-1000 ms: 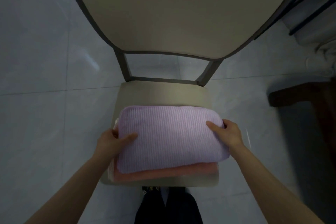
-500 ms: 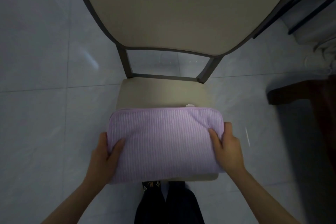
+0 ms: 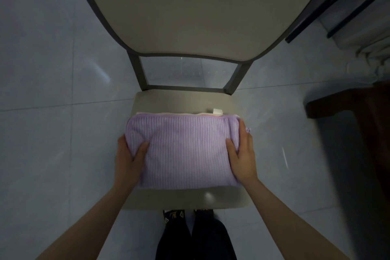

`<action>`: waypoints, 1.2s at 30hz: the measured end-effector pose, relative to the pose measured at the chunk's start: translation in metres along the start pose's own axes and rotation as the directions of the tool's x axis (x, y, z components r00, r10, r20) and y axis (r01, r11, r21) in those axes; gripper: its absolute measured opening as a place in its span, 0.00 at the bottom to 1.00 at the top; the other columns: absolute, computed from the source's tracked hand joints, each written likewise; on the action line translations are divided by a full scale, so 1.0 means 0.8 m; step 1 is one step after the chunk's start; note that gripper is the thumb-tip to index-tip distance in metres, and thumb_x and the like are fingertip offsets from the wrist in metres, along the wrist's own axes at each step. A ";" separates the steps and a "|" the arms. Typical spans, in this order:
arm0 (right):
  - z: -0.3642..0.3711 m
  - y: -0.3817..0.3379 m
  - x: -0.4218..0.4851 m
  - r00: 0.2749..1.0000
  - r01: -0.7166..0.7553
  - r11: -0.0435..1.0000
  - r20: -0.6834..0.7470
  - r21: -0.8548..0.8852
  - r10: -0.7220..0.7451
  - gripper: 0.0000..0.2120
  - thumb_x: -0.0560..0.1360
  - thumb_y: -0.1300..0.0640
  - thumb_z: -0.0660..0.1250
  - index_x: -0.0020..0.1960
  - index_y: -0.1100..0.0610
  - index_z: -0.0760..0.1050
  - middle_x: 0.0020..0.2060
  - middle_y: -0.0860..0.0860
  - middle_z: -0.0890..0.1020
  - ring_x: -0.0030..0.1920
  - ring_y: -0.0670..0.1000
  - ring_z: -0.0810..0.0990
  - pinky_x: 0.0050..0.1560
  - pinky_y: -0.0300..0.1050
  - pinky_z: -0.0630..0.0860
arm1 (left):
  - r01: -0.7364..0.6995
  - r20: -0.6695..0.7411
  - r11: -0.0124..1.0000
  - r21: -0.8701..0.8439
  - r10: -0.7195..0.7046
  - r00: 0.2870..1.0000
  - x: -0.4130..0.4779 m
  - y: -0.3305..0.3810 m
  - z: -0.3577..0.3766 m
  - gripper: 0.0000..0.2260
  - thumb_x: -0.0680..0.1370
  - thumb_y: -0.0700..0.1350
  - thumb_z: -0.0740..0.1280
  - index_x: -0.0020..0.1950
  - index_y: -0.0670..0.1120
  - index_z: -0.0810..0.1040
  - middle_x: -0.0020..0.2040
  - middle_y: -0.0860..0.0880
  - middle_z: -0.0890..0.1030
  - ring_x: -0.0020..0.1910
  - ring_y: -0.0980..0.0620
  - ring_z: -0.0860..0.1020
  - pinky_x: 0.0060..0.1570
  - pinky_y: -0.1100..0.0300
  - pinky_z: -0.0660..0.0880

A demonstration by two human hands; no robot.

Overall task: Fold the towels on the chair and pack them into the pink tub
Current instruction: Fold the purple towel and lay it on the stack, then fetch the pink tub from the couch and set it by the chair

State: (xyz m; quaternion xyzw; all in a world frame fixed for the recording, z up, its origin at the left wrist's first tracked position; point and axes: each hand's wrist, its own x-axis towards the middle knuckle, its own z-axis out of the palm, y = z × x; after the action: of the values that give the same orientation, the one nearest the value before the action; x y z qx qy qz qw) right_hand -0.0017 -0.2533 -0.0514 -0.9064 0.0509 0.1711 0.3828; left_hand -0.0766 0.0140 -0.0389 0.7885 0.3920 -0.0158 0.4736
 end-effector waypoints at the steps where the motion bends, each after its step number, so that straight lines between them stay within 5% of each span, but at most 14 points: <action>1: -0.001 -0.002 0.007 1.000 0.019 1.000 -0.007 0.001 -0.019 0.29 0.81 0.45 0.53 0.77 0.43 0.43 0.78 0.48 0.49 0.76 0.48 0.48 0.70 0.46 0.49 | -0.015 -0.005 1.000 -0.001 0.015 1.000 0.008 0.003 0.003 0.26 0.76 0.45 0.68 0.70 0.40 0.63 0.66 0.39 0.73 0.63 0.40 0.73 0.54 0.55 0.67; 10: 0.003 0.005 0.028 0.996 0.009 0.991 0.085 -0.135 0.003 0.36 0.68 0.25 0.38 0.72 0.36 0.37 0.78 0.49 0.47 0.77 0.55 0.51 0.73 0.54 0.54 | 0.013 0.046 0.995 0.100 -0.018 0.999 0.023 -0.007 0.002 0.27 0.75 0.50 0.68 0.68 0.39 0.65 0.64 0.38 0.74 0.62 0.38 0.73 0.58 0.48 0.69; 14: -0.048 -0.008 0.007 1.000 -0.008 0.964 0.015 -0.267 0.013 0.40 0.70 0.26 0.35 0.77 0.45 0.45 0.78 0.47 0.52 0.77 0.52 0.53 0.74 0.51 0.52 | -0.034 -0.008 0.929 0.367 0.040 0.999 0.022 0.019 -0.025 0.32 0.77 0.56 0.64 0.73 0.38 0.62 0.70 0.35 0.68 0.69 0.35 0.66 0.67 0.41 0.62; 17: -0.123 -0.032 -0.020 0.989 -0.031 0.917 -0.145 -0.398 -0.030 0.41 0.71 0.28 0.34 0.77 0.49 0.49 0.77 0.50 0.56 0.76 0.52 0.55 0.75 0.51 0.52 | -0.306 0.049 0.885 0.351 0.309 0.950 0.000 0.095 -0.036 0.31 0.78 0.58 0.53 0.74 0.38 0.61 0.73 0.38 0.65 0.72 0.38 0.62 0.71 0.45 0.57; 20: -0.230 -0.059 -0.049 0.958 -0.099 0.859 -0.280 -0.502 -0.054 0.39 0.74 0.32 0.37 0.77 0.52 0.53 0.77 0.53 0.57 0.77 0.54 0.52 0.75 0.54 0.44 | -0.630 0.187 0.721 0.289 0.603 0.776 -0.032 0.220 -0.023 0.30 0.78 0.59 0.49 0.75 0.42 0.59 0.75 0.43 0.62 0.75 0.47 0.58 0.72 0.46 0.53; 23: -0.356 -0.079 -0.086 0.901 -0.211 0.795 -0.429 -0.568 -0.067 0.38 0.74 0.31 0.40 0.77 0.51 0.51 0.77 0.52 0.53 0.77 0.52 0.45 0.74 0.57 0.37 | -0.803 0.275 0.485 0.346 0.765 0.582 -0.080 0.365 0.001 0.30 0.78 0.58 0.50 0.77 0.47 0.56 0.77 0.46 0.57 0.76 0.49 0.53 0.70 0.41 0.52; 26: -0.476 -0.093 -0.129 0.825 -0.311 0.771 -0.561 -0.555 -0.071 0.38 0.73 0.31 0.41 0.77 0.50 0.53 0.78 0.52 0.53 0.77 0.52 0.46 0.75 0.59 0.41 | -0.857 0.313 0.390 0.338 0.812 0.493 -0.136 0.479 0.030 0.31 0.76 0.60 0.48 0.77 0.48 0.55 0.78 0.48 0.54 0.77 0.48 0.49 0.70 0.37 0.46; 30: -0.675 -0.074 -0.252 0.632 -0.462 0.774 -0.773 -0.434 -0.057 0.38 0.72 0.31 0.44 0.75 0.51 0.58 0.76 0.52 0.58 0.77 0.53 0.51 0.74 0.58 0.45 | -0.954 0.403 0.243 0.175 0.866 0.295 -0.295 0.630 0.109 0.32 0.76 0.59 0.52 0.77 0.48 0.53 0.78 0.46 0.54 0.77 0.46 0.50 0.71 0.38 0.49; 36: -0.865 0.045 -0.464 0.439 -0.576 0.770 -0.898 -0.275 0.008 0.36 0.72 0.35 0.57 0.73 0.54 0.62 0.74 0.56 0.63 0.75 0.57 0.58 0.74 0.58 0.55 | -0.978 0.470 0.103 -0.183 0.882 0.005 -0.562 0.726 0.245 0.31 0.78 0.48 0.63 0.77 0.43 0.55 0.76 0.42 0.59 0.76 0.45 0.55 0.74 0.45 0.55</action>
State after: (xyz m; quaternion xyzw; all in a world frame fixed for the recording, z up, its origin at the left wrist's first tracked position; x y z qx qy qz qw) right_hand -0.1698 -0.7855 0.5027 -0.9091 0.3476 -0.2293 -0.0097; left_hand 0.0480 -0.5475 0.4578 0.8561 -0.3632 0.0731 0.3604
